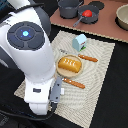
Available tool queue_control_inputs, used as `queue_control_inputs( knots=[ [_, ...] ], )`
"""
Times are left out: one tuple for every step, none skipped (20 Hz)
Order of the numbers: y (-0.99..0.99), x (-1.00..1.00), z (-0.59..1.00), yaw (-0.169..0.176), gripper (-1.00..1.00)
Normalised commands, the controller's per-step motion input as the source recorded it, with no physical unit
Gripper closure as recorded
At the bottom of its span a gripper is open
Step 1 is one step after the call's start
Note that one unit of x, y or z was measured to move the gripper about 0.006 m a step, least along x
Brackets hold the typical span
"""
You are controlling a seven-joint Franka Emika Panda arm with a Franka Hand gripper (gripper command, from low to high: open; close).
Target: Interact with the objects in diverse but meaningful ways.
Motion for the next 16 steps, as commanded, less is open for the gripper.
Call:
queue_control_inputs(
  knots=[
    [0.29,0.3,1.0,0.0,1.0],
    [0.32,0.34,1.0,0.0,1.0],
    [0.33,0.35,1.0,0.0,1.0],
    [0.35,0.38,1.0,0.0,1.0],
    [0.37,0.41,1.0,0.0,1.0],
    [0.43,0.47,1.0,0.0,1.0],
    [0.53,0.52,1.0,0.0,1.0],
    [0.59,0.56,1.0,0.0,1.0],
    [0.62,0.57,1.0,0.0,1.0],
    [0.65,0.55,1.0,0.0,1.0],
    [0.68,0.53,1.0,0.0,1.0],
    [0.73,0.52,1.0,0.0,1.0],
    [0.74,0.52,1.0,0.0,1.0],
    [0.77,0.44,1.0,0.0,1.0],
    [0.79,0.4,1.0,0.0,1.0],
    [0.8,0.37,1.0,0.0,1.0]
  ],
)
